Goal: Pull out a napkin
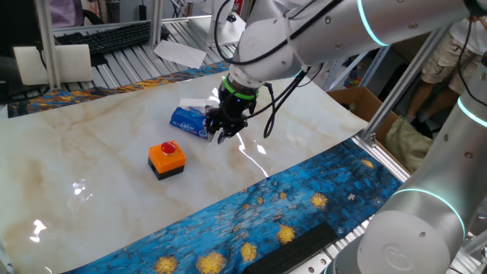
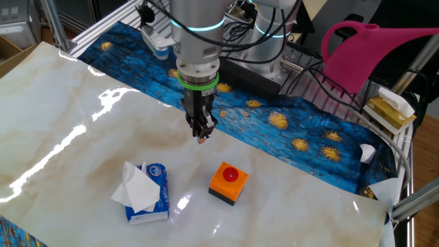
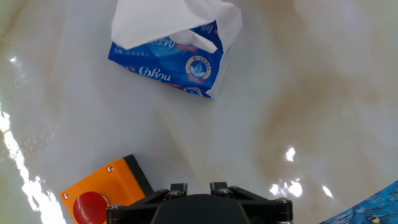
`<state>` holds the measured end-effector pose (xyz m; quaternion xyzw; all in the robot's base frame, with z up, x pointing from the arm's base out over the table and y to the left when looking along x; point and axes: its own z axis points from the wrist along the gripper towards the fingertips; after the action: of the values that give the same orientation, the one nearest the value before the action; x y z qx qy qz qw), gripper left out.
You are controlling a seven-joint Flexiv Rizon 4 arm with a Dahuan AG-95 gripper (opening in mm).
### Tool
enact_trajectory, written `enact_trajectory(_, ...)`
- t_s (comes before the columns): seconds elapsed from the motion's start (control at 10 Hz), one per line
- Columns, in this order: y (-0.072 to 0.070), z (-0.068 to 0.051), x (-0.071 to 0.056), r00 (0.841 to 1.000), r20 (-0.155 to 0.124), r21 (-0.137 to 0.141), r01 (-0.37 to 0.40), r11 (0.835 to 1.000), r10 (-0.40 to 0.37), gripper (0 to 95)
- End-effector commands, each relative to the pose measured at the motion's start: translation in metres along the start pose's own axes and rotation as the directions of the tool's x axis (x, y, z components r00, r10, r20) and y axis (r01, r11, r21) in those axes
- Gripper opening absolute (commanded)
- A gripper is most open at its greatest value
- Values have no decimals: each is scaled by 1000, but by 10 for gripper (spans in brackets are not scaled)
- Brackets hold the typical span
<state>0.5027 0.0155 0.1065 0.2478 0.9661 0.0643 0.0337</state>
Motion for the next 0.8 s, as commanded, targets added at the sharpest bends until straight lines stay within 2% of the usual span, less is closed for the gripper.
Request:
enact_trajectory(0.1, -2, -20, 3, 1000, -2, 1, 17, 1000, -17, 190)
enact_trajectory(0.2, -2, -26, 3, 999, 3, 12, 36, 999, -36, 380)
enact_trajectory(0.4, -3, -27, 2, 999, 17, 42, 46, 998, -46, 760)
enact_trajectory(0.5, -2, -28, -1, 997, 43, 73, 62, 995, -65, 950)
enact_trajectory(0.6, -1, -29, -4, 997, 57, 69, 48, 996, -52, 950)
enact_trajectory(0.8, 0, -30, -7, 997, 59, 59, 39, 998, -42, 950)
